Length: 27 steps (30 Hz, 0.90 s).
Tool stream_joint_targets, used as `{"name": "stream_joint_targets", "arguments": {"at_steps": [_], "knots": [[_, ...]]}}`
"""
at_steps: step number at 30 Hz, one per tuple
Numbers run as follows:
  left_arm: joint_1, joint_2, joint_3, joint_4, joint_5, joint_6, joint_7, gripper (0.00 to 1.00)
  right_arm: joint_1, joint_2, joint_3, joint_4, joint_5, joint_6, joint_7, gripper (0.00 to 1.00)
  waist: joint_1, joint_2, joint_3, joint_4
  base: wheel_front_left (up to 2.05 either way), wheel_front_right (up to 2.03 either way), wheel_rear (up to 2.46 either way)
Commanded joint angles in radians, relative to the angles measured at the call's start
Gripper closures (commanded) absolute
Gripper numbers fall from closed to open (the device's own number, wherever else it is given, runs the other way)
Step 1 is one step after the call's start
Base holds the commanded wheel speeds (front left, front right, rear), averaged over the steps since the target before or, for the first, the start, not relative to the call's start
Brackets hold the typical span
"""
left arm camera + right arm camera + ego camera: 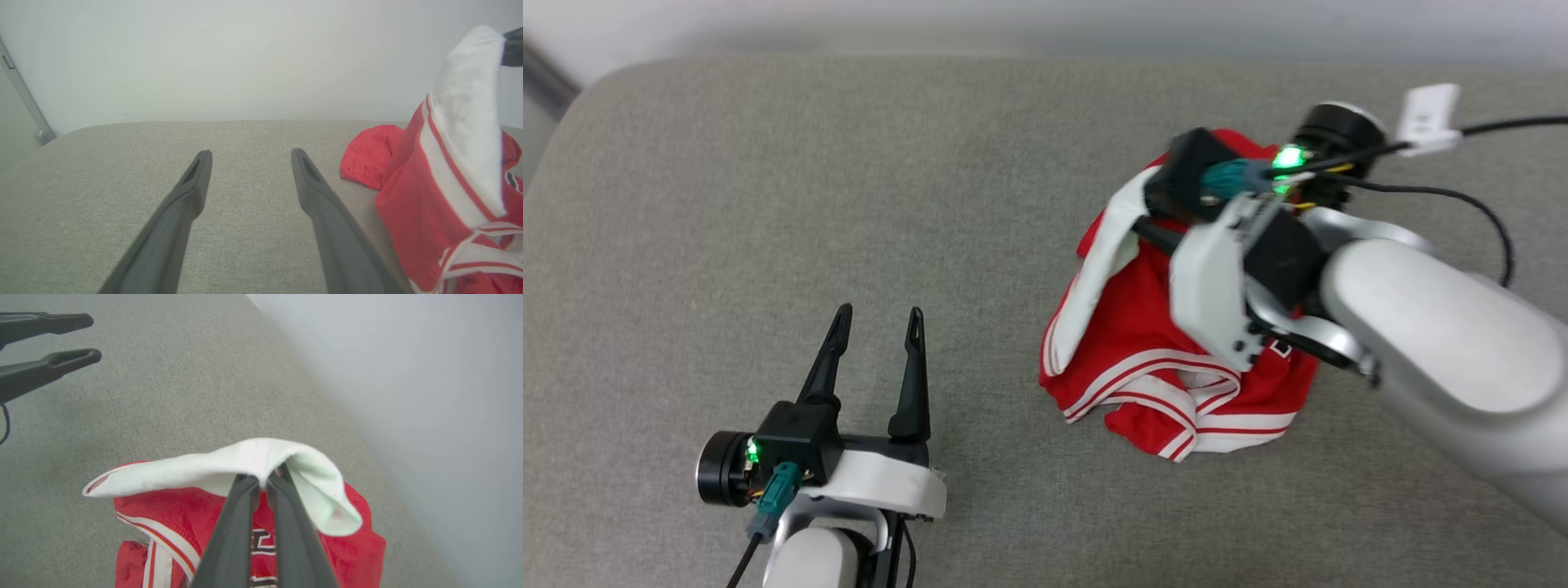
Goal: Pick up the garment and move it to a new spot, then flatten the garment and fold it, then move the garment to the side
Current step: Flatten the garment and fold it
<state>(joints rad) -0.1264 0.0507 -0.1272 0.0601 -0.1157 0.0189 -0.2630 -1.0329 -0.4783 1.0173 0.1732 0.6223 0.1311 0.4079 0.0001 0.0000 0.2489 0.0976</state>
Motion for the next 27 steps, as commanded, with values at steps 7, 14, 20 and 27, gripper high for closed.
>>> {"name": "stream_joint_targets", "arguments": {"at_steps": [7,14,20,27], "knots": [[-0.056,-0.001,-0.021,-0.007,-0.024,0.018,-0.003,0.00,-0.131,0.167,0.226,0.306,0.035,-0.001,-0.055,1.00,-0.0001,0.0000,0.115,0.061,0.00,0.00,0.00],[-0.087,-0.001,-0.033,-0.005,-0.037,0.026,-0.003,0.00,-0.127,0.278,0.264,0.524,0.034,-0.001,-0.064,1.00,-0.0001,0.0000,0.162,0.064,0.00,0.00,0.00],[-0.070,-0.001,-0.027,0.013,-0.025,0.020,-0.003,0.00,-0.151,0.318,0.264,0.572,0.023,-0.001,-0.227,0.00,-0.0001,0.0000,0.121,0.033,0.00,0.00,0.00],[-0.014,-0.001,0.008,0.011,-0.001,0.016,-0.003,0.00,-0.100,0.220,0.229,0.538,0.046,-0.001,-0.508,0.00,-0.0001,0.0000,0.011,0.008,0.00,0.00,0.00]]}}
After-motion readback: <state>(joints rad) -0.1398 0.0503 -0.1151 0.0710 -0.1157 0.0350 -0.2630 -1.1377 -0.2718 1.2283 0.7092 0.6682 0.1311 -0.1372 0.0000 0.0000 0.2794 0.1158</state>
